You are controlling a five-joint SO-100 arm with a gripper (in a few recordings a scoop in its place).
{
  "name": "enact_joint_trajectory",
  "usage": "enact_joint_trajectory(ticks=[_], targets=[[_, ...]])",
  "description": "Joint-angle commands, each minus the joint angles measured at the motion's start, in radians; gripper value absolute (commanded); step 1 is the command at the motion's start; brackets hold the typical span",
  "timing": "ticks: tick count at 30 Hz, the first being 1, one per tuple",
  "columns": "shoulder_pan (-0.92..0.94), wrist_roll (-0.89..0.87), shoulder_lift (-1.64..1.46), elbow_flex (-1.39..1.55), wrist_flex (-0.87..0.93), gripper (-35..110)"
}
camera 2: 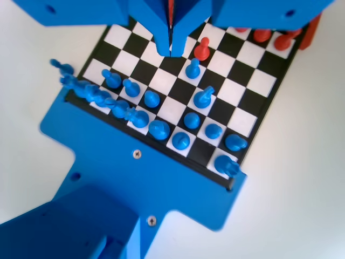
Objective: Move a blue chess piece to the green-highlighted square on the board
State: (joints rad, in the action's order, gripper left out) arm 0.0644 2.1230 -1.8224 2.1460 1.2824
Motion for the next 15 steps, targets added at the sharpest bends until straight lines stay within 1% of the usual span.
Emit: enact_joint_trajectory(ticks=[1,7,15], targets=[[-0.002,-0.031,-0.043,0.066,-0.1,9],[-0.029,-0.084,-0.046,0.15,-0.215,10],[-0.083,-0.146,-0.043,0.181,-0.253,9]])
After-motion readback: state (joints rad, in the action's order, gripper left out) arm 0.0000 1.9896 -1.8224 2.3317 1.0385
